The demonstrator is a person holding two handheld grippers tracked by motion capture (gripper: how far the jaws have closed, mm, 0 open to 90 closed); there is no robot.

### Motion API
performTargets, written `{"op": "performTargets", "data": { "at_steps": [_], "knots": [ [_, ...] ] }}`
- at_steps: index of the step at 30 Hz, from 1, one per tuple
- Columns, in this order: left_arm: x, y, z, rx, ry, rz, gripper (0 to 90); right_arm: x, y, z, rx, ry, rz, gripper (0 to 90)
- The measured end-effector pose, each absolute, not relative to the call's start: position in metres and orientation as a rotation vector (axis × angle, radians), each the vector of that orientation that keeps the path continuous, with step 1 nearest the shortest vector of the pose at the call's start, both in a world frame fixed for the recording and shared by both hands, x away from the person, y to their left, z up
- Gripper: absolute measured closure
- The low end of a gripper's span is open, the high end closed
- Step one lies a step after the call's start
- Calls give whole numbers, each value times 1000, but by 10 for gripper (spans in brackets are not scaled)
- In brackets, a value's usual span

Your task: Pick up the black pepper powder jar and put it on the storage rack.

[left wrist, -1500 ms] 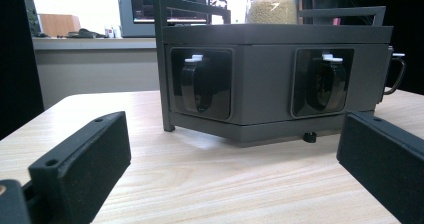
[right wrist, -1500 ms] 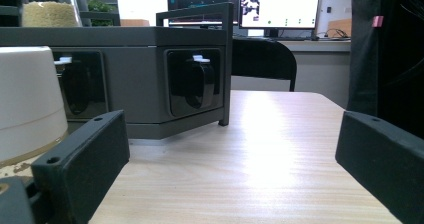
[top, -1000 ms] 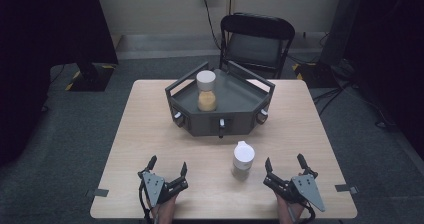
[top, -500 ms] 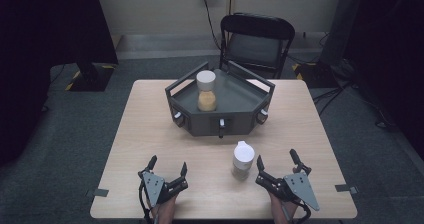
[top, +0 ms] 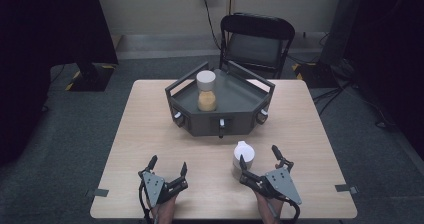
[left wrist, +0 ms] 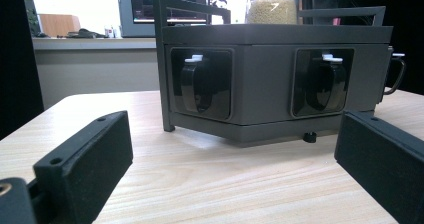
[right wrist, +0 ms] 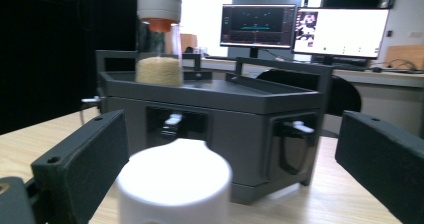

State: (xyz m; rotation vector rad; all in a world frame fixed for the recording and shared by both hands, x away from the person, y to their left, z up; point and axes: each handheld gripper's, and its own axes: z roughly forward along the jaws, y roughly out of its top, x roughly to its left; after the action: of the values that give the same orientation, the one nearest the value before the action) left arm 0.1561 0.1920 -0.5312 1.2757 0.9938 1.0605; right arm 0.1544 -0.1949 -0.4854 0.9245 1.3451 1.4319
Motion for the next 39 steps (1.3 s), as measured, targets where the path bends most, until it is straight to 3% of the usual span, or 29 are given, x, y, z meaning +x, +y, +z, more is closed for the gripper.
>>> {"op": "performTargets", "data": {
  "at_steps": [24,39],
  "knots": [
    [156,192,-531,1276,994,1061,17,173,-181,-485,952,1435,1434,87],
    [156,193,-531,1278,989,1057,21,177,-181,-495,1002,1508,1419,201]
  ]
}}
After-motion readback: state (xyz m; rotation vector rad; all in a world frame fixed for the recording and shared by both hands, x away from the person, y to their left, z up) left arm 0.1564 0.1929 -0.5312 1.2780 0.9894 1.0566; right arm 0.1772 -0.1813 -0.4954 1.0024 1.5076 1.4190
